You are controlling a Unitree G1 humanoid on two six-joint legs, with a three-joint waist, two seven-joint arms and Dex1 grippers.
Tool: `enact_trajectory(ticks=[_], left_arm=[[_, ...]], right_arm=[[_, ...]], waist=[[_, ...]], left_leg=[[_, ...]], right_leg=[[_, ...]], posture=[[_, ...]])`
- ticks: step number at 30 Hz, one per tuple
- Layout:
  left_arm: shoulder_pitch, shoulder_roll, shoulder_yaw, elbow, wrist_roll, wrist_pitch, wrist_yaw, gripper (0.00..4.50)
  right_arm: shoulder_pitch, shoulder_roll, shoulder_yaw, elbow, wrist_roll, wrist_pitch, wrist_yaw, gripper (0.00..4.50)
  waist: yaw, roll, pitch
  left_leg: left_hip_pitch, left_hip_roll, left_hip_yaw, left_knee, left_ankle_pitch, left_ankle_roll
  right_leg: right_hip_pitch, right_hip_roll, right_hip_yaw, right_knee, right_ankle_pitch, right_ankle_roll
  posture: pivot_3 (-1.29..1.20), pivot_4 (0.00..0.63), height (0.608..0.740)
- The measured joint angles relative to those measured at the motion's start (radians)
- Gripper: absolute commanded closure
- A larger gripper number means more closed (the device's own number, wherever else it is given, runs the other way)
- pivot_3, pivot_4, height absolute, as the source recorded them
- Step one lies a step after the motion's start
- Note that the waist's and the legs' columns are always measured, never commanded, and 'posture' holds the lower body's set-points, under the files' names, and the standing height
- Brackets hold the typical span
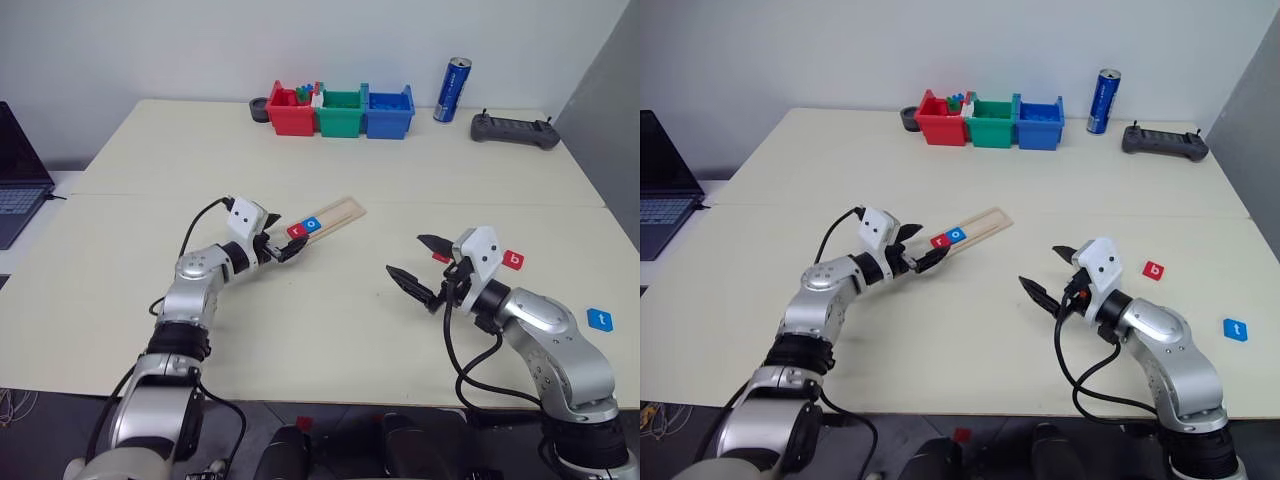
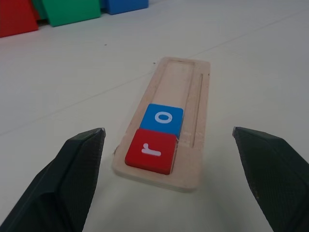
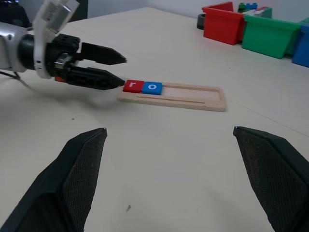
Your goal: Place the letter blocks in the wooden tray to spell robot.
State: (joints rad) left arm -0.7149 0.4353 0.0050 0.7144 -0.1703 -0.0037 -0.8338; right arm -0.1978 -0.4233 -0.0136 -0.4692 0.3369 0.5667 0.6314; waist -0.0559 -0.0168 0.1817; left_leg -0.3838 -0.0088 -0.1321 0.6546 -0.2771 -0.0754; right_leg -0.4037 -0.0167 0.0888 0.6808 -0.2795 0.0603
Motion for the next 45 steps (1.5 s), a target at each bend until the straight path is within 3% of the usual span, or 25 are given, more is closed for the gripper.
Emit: enact_trajectory(ticks=[7, 15, 34, 45], left_arm=[[-0.153, 0.005, -0.019, 0.315, 0.08, -0.169, -0.082, 0.0], [-0.231, -0.009, -0.031, 0.466, 0.135, -0.241, -0.113, 0.0], [-0.262, -0.019, -0.015, 0.554, 0.177, -0.259, -0.069, 0.0], [-0.278, -0.046, 0.022, 0.579, 0.176, -0.184, -0.044, 0.0]], right_arm=[[-0.037, 0.012, 0.021, 0.021, 0.004, 0.0, -0.005, 0.03], [-0.04, 0.033, 0.037, 0.02, 0.004, 0.0, -0.048, 0.03], [-0.037, 0.021, 0.027, -0.009, 0.032, 0.028, -0.096, 0.03], [-0.036, 0.0, 0.016, -0.04, 0.047, 0.058, -0.113, 0.03]], waist=[[-0.001, 0.0, 0.0], [-0.002, -0.001, 0.0], [-0.002, -0.001, 0.0], [-0.003, -0.001, 0.0]], left_leg=[[-0.001, 0.0, -0.001, 0.0, 0.0, 0.0], [-0.001, 0.0, -0.001, 0.0, 0.0, 0.0], [-0.001, 0.0, -0.002, 0.001, 0.0, 0.0], [-0.001, 0.0, -0.002, 0.001, 0.0, 0.0]], right_leg=[[0.0, 0.0, -0.001, 0.0, 0.0, 0.0], [-0.001, 0.0, -0.001, 0.001, 0.0, 0.0], [-0.001, 0.0, -0.001, 0.001, 0.0, 0.0], [-0.001, 0.0, -0.002, 0.002, 0.0, 0.0]], posture=[[0.0, 0.15, 0.74], [0.0, 0.15, 0.74], [0.0, 0.15, 0.74], [0.0, 0.15, 0.74]])
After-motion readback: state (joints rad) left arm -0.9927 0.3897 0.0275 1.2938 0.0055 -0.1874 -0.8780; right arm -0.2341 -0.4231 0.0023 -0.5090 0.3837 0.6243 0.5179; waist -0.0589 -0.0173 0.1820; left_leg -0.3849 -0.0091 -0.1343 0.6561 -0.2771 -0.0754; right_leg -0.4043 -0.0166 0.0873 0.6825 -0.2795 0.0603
